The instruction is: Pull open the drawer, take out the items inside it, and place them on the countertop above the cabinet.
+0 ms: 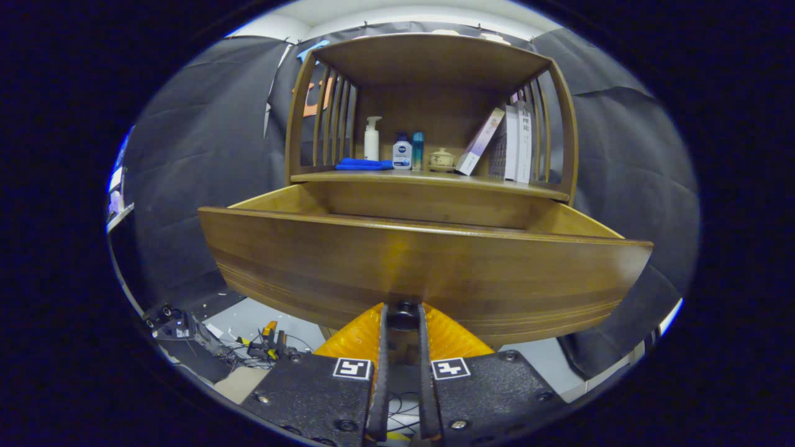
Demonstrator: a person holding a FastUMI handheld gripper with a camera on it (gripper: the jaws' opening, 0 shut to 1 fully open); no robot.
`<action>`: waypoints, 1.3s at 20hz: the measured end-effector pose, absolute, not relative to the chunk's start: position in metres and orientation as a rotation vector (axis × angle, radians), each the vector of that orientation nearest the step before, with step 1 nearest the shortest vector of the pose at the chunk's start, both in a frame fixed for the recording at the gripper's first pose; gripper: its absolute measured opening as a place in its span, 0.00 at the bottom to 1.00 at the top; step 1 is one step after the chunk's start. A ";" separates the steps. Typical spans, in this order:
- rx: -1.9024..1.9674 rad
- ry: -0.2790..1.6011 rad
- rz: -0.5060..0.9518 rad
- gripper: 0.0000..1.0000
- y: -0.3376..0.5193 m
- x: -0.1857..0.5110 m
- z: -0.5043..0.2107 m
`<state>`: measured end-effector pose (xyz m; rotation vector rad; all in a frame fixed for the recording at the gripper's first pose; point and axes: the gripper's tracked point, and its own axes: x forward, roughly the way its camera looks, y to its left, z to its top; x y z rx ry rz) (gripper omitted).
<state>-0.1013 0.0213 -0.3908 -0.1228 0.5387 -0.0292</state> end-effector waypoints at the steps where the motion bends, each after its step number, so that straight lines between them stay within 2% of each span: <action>1: -0.120 0.545 -0.028 0.22 0.022 -0.105 -0.392; 9: -0.121 0.631 -0.004 0.23 0.025 -0.111 -0.391; 13: -0.091 0.660 0.028 0.33 0.027 -0.115 -0.368; 16: -0.113 0.633 0.072 0.48 0.033 -0.111 -0.339; 22: -0.076 0.600 0.143 0.63 0.054 -0.084 -0.285; 26: -0.105 0.602 0.139 0.64 0.046 -0.050 -0.274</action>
